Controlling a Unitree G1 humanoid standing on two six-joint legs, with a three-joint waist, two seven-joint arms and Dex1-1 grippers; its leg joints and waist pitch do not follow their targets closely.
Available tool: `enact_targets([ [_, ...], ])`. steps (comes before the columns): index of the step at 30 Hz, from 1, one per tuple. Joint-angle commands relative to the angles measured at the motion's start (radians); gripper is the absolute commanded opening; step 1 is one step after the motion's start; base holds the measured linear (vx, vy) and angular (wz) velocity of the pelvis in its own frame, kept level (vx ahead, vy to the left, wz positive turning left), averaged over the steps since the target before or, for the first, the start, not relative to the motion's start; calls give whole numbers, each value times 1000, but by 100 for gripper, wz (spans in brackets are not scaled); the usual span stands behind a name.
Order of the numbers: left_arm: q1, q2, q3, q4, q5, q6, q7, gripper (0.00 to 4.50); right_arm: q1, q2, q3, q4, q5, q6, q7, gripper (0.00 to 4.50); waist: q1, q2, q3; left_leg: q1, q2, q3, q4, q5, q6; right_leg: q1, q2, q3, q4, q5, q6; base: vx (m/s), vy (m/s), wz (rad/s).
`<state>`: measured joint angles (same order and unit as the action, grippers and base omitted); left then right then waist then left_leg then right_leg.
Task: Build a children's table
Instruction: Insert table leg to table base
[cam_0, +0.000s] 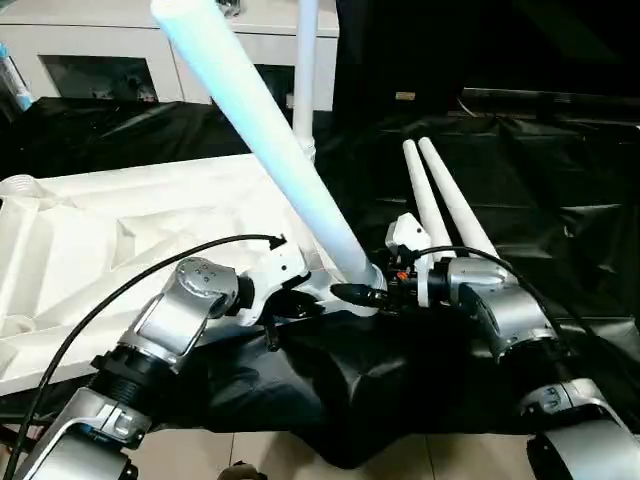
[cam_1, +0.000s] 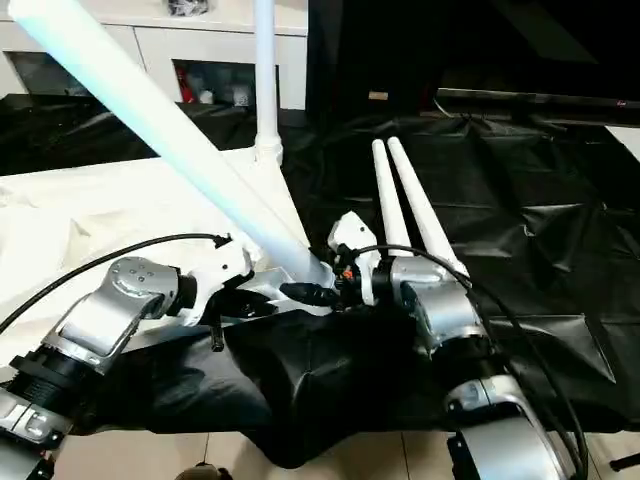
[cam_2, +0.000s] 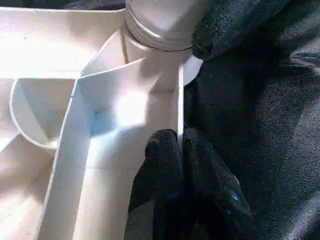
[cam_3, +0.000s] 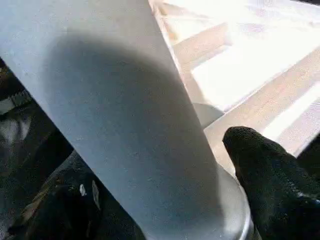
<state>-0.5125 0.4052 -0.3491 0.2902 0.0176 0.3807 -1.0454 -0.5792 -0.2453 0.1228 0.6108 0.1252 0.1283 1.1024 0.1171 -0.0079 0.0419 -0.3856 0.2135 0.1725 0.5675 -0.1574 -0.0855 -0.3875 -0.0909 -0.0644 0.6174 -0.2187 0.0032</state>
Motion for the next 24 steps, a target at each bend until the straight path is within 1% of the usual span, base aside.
enact_targets([
  [1,2,-16,33,-15,0,-61,56,0,25,22,-18,6,29,24,-26,342,0,13,-68,23,15,1,-52,-131,45,49,-42,33,-48,113,-264,0,0,0],
  [2,6,-22,43,-15,-4,-73,70,0,27,30,-28,6,38,26,-37,329,-1,14,-68,23,15,1,-53,-140,41,50,-43,33,-49,108,-264,0,0,0],
  [3,7,-24,47,-16,-8,-74,71,28,28,32,-30,6,40,27,-40,324,-2,12,-68,23,15,1,-53,-147,36,50,-42,33,-50,98,-260,0,0,0],
  [4,12,-25,60,-23,-20,-75,74,44,33,46,-42,4,55,30,-59,322,-2,11,-67,23,14,1,-53,-148,34,50,-42,33,-49,91,-261,0,0,0],
  [6,18,-17,64,-30,-24,-76,67,62,36,56,-49,3,63,29,-70,298,-2,12,-68,23,14,1,-52,-152,32,49,-43,34,-49,81,-258,0,0,0],
  [7,25,-6,66,-39,-28,-80,56,62,38,65,-56,1,70,28,-82,298,-3,9,-68,23,15,2,-53,-153,32,49,-43,34,-49,79,-260,0,0,0],
  [8,33,4,72,-49,-31,-94,57,86,39,75,-64,0,77,27,-95,286,-1,8,-67,20,15,1,-54,-152,33,49,-45,34,-48,72,-258,0,0,0],
  [9,39,9,76,-56,-33,-104,59,94,39,82,-70,-2,80,26,-103,279,-5,10,-65,18,15,0,-56,-159,29,50,-45,34,-50,52,-252,0,0,0],
  [10,48,12,100,-63,-43,-143,75,99,39,97,-85,-5,91,23,-121,272,-10,9,-65,19,15,0,-55,-164,29,48,-45,35,-50,48,-251,0,0,0],
  [11,48,12,100,-63,-43,-143,75,107,39,97,-85,-5,91,23,-121,263,-10,9,-65,19,15,0,-55,-164,29,48,-45,35,-50,48,-251,0,0,0],
  [12,53,8,128,-79,-62,-160,87,119,34,105,-98,-5,100,23,-133,257,-13,7,-64,20,15,1,-55,-170,26,47,-43,35,-51,31,-248,0,0,0],
  [13,56,3,149,-92,-81,-157,89,131,30,109,-105,-5,105,24,-140,254,-12,8,-64,20,15,1,-55,-170,23,46,-45,35,-50,27,-249,0,0,0],
  [14,59,-4,173,-107,-105,-150,91,145,27,114,-112,-6,111,26,-149,251,-12,10,-64,23,16,2,-56,-175,20,43,-44,36,-51,17,-250,0,0,0],
  [15,62,-11,195,-124,-132,-139,90,145,25,117,-118,-7,115,25,-155,251,-12,11,-63,24,17,3,-56,-182,17,42,-43,36,-51,10,-251,0,0,0],
  [16,63,-16,214,-140,-159,-124,86,145,22,119,-122,-5,117,23,-162,251,-11,10,-63,24,17,3,-56,-181,16,42,-42,36,-51,10,-251,0,0,0],
  [18,61,-32,258,-173,-232,-78,77,171,15,122,-129,0,124,21,-169,250,-9,9,-64,23,15,5,-54,-169,15,41,-41,36,-48,24,-253,0,0,0],
  [20,58,-37,266,-176,-247,-67,76,189,14,123,-129,1,124,21,-169,249,-5,9,-65,23,14,5,-53,-157,17,42,-39,36,-47,35,-251,0,0,0],
  [21,54,-41,271,-175,-258,-60,73,189,11,123,-129,3,125,21,-170,249,-4,6,-64,23,14,5,-53,-152,22,42,-39,36,-48,38,-245,0,0,0],
  [24,43,-50,270,-167,-275,-55,67,223,2,120,-125,14,121,18,-166,249,-2,6,-65,22,13,5,-52,-140,24,43,-40,36,-47,40,-239,0,0,0],
])
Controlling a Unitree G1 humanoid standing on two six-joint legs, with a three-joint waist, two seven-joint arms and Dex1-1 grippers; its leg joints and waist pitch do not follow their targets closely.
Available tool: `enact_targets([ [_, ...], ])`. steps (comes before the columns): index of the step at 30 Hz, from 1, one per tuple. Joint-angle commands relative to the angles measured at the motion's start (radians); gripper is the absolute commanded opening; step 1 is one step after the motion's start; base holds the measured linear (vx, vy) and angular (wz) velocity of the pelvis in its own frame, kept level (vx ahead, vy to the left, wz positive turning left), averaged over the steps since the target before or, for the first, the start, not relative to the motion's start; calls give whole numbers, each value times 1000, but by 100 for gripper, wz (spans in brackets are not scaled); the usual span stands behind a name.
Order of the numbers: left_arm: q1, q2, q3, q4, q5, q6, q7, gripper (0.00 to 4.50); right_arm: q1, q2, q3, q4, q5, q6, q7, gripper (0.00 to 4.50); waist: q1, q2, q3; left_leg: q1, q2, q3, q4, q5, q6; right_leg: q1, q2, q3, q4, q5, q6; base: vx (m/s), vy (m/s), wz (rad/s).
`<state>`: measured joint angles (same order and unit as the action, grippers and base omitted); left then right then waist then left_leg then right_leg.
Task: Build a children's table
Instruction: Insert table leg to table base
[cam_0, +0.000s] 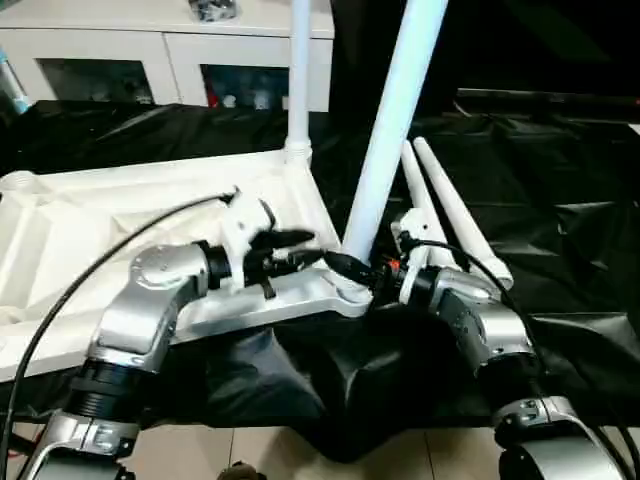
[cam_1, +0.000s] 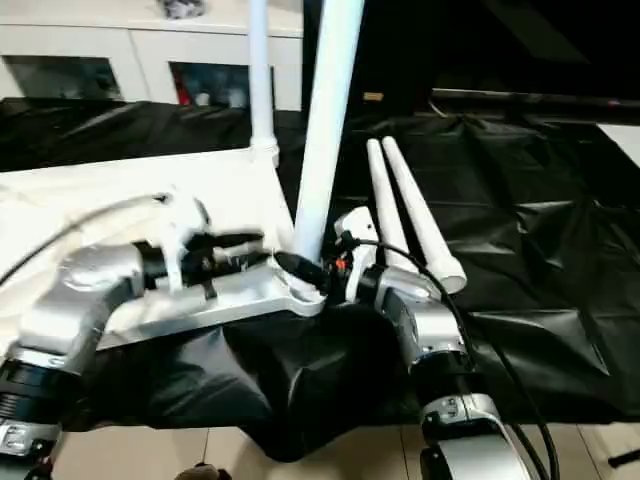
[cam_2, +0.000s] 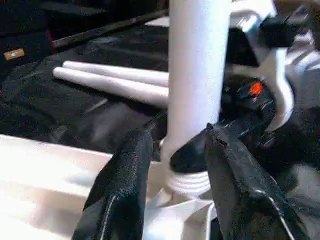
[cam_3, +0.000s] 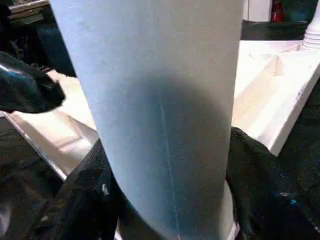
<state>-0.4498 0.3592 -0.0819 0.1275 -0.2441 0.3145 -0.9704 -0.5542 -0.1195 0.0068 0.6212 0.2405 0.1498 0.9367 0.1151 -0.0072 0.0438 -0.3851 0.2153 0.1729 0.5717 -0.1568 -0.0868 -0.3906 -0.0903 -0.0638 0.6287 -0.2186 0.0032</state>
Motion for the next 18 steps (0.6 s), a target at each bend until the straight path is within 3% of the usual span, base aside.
enact_targets([
  [1,-32,-14,1,9,-11,4,-1,223,-32,-11,-7,11,7,3,10,249,-1,2,-67,21,12,5,-56,-139,26,47,-40,35,-58,41,-238,0,0,0],
  [2,-62,-43,10,32,-21,9,23,232,-48,-24,2,16,6,15,34,249,0,-4,-67,21,11,7,-55,-143,26,48,-40,35,-59,28,-238,0,0,0],
  [4,-91,-67,28,47,-44,25,42,250,-58,-34,8,13,8,31,53,249,4,2,-67,20,11,6,-54,-134,24,49,-42,36,-57,38,-240,0,0,0],
  [6,-112,-82,46,59,-63,50,64,266,-66,-41,10,10,13,52,65,249,1,-2,-67,18,10,6,-52,-126,24,51,-40,35,-55,59,-242,0,0,0],
  [7,-125,-86,53,71,-69,64,76,273,-73,-47,10,10,17,75,72,249,2,2,-68,20,9,6,-51,-123,26,50,-39,35,-54,67,-244,0,0,0],
  [8,-133,-80,51,83,-63,74,78,282,-80,-53,11,11,20,94,77,249,1,-2,-67,17,7,6,-50,-112,34,52,-38,34,-54,81,-244,0,0,0],
  [12,-114,32,-68,131,81,40,5,315,-111,-102,40,54,-18,137,99,249,-1,-2,-71,19,7,3,-46,-80,47,53,-37,33,-52,90,-230,0,0,0],
  [18,-98,80,-138,146,133,6,-47,359,-103,-126,42,50,-26,145,118,249,6,-3,-71,20,11,7,-44,-80,47,49,-39,32,-48,109,-256,0,0,0],
])
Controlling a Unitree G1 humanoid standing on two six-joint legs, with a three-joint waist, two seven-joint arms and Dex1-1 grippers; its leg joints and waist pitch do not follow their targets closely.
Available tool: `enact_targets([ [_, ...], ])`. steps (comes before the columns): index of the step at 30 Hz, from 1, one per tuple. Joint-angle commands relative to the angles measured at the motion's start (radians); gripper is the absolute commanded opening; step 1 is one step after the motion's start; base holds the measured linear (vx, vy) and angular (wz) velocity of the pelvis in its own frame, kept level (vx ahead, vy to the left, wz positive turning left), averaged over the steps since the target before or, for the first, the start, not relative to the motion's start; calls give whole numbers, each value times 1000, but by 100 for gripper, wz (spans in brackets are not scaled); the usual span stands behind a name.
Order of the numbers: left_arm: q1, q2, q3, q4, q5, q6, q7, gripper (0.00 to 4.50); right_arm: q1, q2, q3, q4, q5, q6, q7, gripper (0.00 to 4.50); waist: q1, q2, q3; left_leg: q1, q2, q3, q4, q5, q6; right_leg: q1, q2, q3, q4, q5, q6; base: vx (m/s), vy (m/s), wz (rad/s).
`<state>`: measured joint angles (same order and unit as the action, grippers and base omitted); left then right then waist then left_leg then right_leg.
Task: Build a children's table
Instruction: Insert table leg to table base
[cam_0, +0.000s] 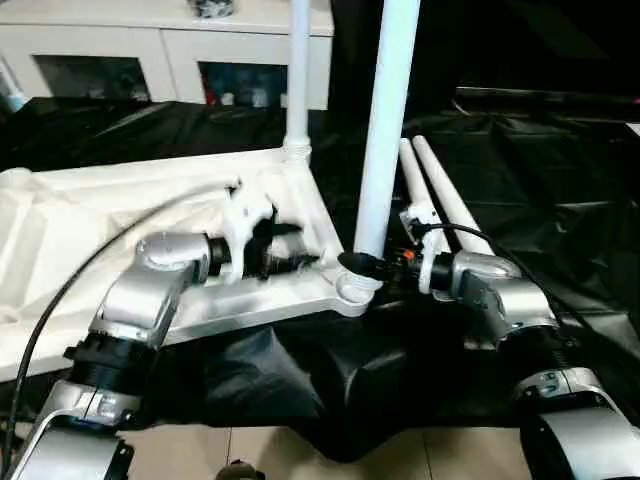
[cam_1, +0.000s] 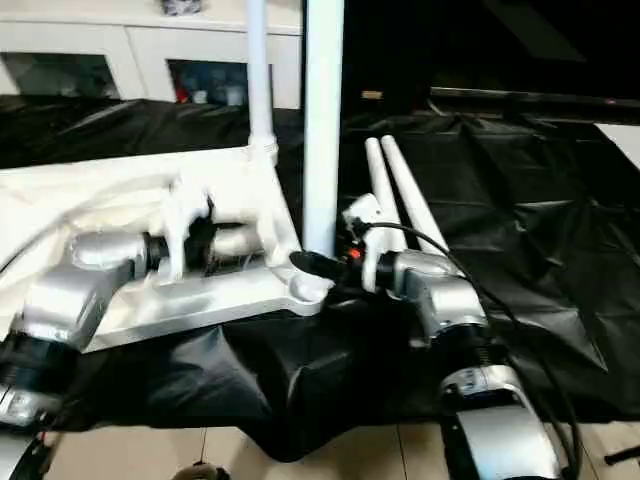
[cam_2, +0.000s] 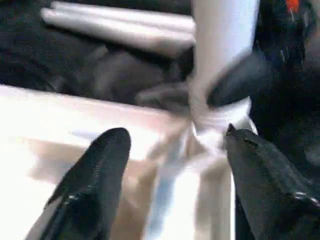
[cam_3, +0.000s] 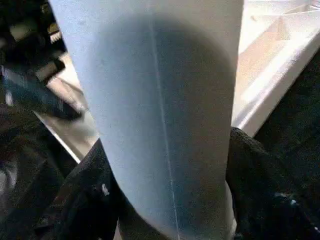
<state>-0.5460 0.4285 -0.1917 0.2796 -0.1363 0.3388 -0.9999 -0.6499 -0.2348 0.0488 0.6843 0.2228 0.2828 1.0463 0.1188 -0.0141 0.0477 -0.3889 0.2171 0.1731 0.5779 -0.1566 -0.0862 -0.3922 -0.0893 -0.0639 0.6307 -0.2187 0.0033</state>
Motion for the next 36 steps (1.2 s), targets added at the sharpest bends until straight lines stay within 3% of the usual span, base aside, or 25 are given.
enact_targets([
  [1,0,17,-42,-1,35,-24,-21,383,-5,-13,-1,-17,-8,16,10,249,3,5,-74,25,10,7,-51,-89,44,50,-41,32,-50,101,-256,0,0,0],
  [2,4,17,-51,2,33,-27,-30,393,0,-13,-3,-25,-3,23,11,249,3,5,-73,25,11,7,-52,-106,37,49,-41,33,-51,79,-254,0,0,0],
  [3,11,15,-69,11,25,-33,-53,396,8,-15,-3,-43,9,40,12,249,4,14,-72,26,11,6,-54,-118,28,48,-42,33,-53,65,-253,0,0,0],
  [5,17,14,-81,13,18,-32,-73,374,12,-16,-2,-51,15,48,11,249,3,10,-73,26,11,6,-54,-129,18,49,-42,33,-52,62,-253,0,0,0],
  [7,22,8,-92,19,20,-34,-89,366,15,-15,0,-56,18,52,11,249,2,20,-72,25,10,5,-55,-140,8,49,-42,33,-53,58,-252,0,0,0],
  [8,24,6,-102,24,28,-31,-95,358,17,-13,1,-58,18,53,10,249,2,14,-74,26,10,5,-54,-142,6,51,-42,33,-53,68,-253,0,0,0],
  [9,26,8,-118,29,44,-26,-100,358,19,-11,2,-62,18,54,8,249,2,18,-74,25,9,5,-54,-142,5,50,-42,33,-52,71,-254,0,0,0],
  [11,26,10,-132,37,58,-23,-99,319,20,-9,3,-66,19,56,6,249,0,15,-74,25,9,4,-54,-146,5,52,-42,33,-53,70,-253,0,0,0],
  [15,21,11,-151,59,79,-9,-87,303,20,-5,2,-72,18,58,0,249,-2,16,-74,26,9,3,-55,-148,5,51,-41,33,-53,69,-253,0,0,0],
  [18,17,12,-152,69,87,4,-76,262,22,-4,3,-77,19,61,-2,249,-1,14,-74,25,9,3,-54,-144,5,52,-43,33,-52,72,-258,0,0,0],
  [25,3,12,-143,106,104,-19,-49,228,23,2,6,-88,21,67,-2,249,0,14,-74,25,9,2,-54,-146,8,53,-44,33,-53,71,-256,0,0,0],
  [36,-2,23,-146,119,104,-34,-80,127,21,5,13,-92,18,70,2,249,-1,16,-72,26,10,2,-56,-170,-5,50,-44,34,-55,40,-252,0,0,0],
])
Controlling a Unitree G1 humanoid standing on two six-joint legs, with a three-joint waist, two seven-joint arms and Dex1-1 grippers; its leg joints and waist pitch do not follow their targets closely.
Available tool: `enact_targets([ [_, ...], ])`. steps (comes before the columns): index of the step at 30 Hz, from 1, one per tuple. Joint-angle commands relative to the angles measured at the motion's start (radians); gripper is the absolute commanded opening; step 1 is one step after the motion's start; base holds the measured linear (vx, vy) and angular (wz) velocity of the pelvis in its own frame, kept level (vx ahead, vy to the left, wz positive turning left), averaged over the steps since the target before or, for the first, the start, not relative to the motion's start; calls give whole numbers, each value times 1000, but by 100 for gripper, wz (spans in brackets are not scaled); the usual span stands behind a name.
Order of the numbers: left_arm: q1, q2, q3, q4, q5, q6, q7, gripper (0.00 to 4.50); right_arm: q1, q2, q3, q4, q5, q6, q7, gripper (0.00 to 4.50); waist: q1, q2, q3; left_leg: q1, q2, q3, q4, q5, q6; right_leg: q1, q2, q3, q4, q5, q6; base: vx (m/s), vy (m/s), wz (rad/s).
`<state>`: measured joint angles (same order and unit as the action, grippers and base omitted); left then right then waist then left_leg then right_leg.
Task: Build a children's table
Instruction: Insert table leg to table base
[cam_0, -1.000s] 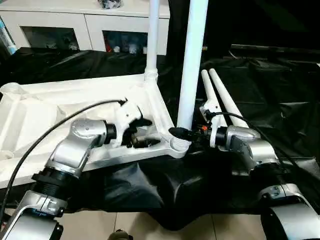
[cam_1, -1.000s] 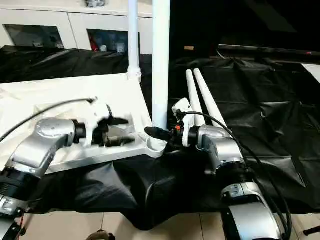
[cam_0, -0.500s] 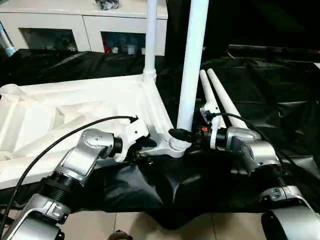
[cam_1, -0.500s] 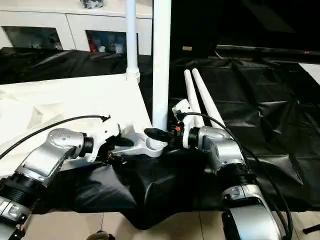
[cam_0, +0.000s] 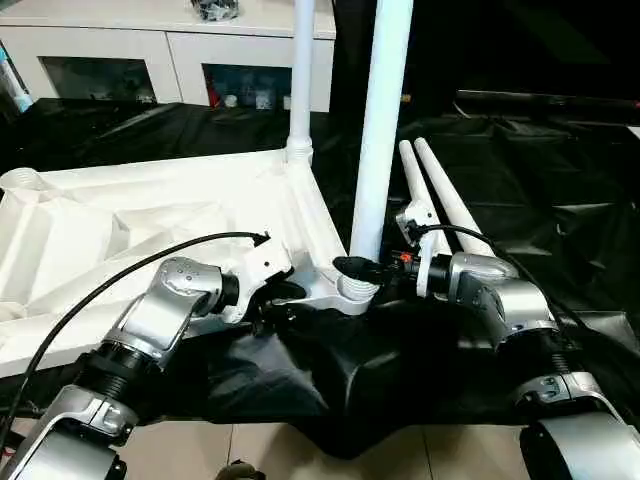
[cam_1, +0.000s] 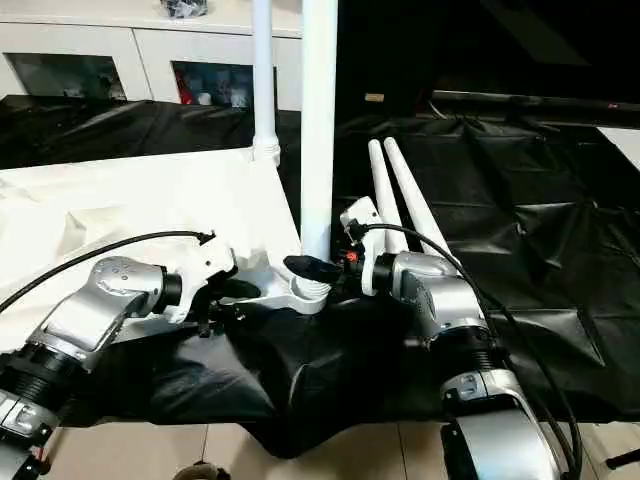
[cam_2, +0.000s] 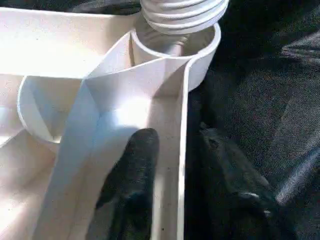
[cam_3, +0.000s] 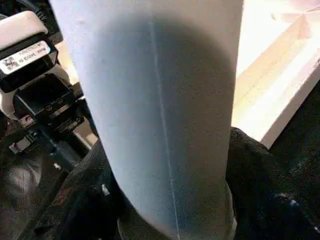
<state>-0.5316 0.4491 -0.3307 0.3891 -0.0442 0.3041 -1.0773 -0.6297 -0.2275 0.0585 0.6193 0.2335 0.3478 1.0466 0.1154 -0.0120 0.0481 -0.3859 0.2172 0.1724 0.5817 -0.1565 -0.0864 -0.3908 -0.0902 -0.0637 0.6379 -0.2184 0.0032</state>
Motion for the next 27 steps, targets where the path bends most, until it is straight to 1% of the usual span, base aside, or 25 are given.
enact_targets([
  [1,-16,2,-7,9,13,1,-4,110,1,-2,3,-29,7,6,2,249,3,14,-73,23,10,3,-60,-169,-4,49,-43,34,-62,42,-253,0,0,0],
  [3,-17,2,-10,11,18,0,-5,105,2,-2,5,-30,6,7,2,249,2,14,-72,23,10,3,-60,-174,-4,48,-43,34,-62,37,-253,0,0,0],
  [5,-18,1,-13,14,20,0,-6,82,2,-1,6,-29,4,6,2,249,2,13,-72,24,10,3,-61,-179,-5,48,-43,34,-63,28,-253,0,0,0],
  [6,-19,0,-14,16,20,0,-6,82,2,-1,7,-29,3,6,2,249,3,13,-72,24,10,3,-61,-180,-5,47,-43,35,-63,24,-252,0,0,0],
  [8,-19,-1,-15,23,22,-1,-7,63,3,-3,8,-29,3,6,3,249,3,12,-72,23,10,3,-61,-178,-6,48,-43,35,-63,24,-251,0,0,0],
  [10,-20,-2,-18,26,22,3,-10,58,3,-4,8,-25,2,4,3,249,2,12,-72,23,10,3,-61,-176,-5,48,-44,35,-63,25,-250,0,0,0],
  [11,-19,-1,-22,26,23,7,-14,28,2,-4,8,-19,1,0,1,249,2,13,-72,23,10,3,-61,-177,-5,48,-44,35,-63,23,-250,0,0,0],
  [15,-16,-1,-28,31,33,9,-11,16,0,-3,7,-6,-3,-11,-10,249,2,13,-71,24,11,2,-62,-189,-8,47,-45,35,-65,7,-248,0,0,0],
  [17,-17,-6,-26,36,41,26,6,0,-2,5,0,16,-9,-31,-39,249,2,12,-70,24,11,2,-62,-192,-11,46,-45,35,-65,-2,-247,0,0,0],
  [22,-27,-32,2,46,29,47,47,0,-10,25,-16,53,-12,-58,-84,249,-1,12,-70,24,10,3,-62,-202,-17,45,-46,36,-66,-13,-249,0,0,0],
  [23,-28,-36,6,45,27,51,53,0,-12,28,-18,60,-13,-63,-90,249,0,11,-70,23,10,2,-62,-199,-15,47,-46,36,-66,-13,-246,0,0,0],
  [26,-10,-42,4,-10,21,76,52,0,-16,41,-12,94,-20,-74,-98,249,-1,13,-70,23,11,2,-63,-199,-11,45,-46,36,-66,-9,-248,0,0,0],
  [27,-7,-43,4,-16,19,77,50,0,-17,42,-10,95,-21,-73,-98,249,-2,13,-70,22,11,1,-63,-195,-11,47,-45,36,-64,0,-249,0,0,0],
])
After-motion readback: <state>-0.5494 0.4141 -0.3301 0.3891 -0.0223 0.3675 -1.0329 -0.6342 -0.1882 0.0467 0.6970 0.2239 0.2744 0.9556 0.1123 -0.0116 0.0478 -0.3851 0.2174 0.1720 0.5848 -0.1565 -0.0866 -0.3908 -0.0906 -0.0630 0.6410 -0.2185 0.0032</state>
